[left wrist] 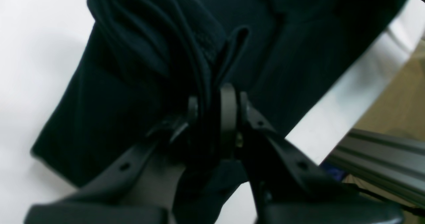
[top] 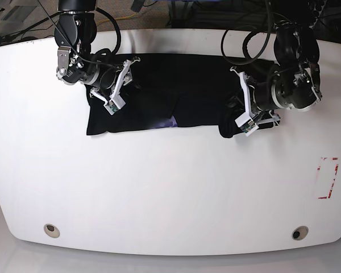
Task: Fold the T-shirt properly
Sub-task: 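Fold the strip end with the left gripper toward the right gripper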
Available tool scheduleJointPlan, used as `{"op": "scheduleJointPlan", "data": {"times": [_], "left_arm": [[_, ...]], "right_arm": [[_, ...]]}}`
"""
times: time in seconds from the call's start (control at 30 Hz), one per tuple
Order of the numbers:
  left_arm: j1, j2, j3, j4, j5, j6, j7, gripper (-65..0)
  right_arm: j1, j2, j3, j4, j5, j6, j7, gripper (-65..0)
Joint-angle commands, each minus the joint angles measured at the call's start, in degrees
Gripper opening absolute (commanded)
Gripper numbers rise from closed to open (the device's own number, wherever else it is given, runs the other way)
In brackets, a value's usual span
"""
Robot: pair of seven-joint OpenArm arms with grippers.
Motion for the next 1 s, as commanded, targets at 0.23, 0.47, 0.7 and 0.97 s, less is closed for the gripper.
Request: {"op": "scheduleJointPlan", "data": {"times": [0.23,0.47,0.7,0.97], "left_arm": [[-3.56,0.81,4.86,0.85,-1.02,-0.08,-1.1,-52.4],[-4.0,0.55,8.73,1.2,-1.38,-0.08,-1.1,-24.2],[-5.41,0.46,15.94,3.48,-1.11,-0.08,-1.1,-22.9],[-6.72,-1.03,13.39,3.31,1.17,-0.08,-1.1,-22.9]], "right_arm": [[0.09,0.3,0.1,0.42,-1.07,-0.32,-1.49,-43.0],[0.09,0.3,0.1,0.42,-1.07,-0.32,-1.49,-42.8],[0.35,0.3,0.1,0.33,-1.07,-0.32,-1.49,-42.8],[0.44,0.3,0.1,0.33,-1.07,-0.32,-1.49,-42.8]]}}
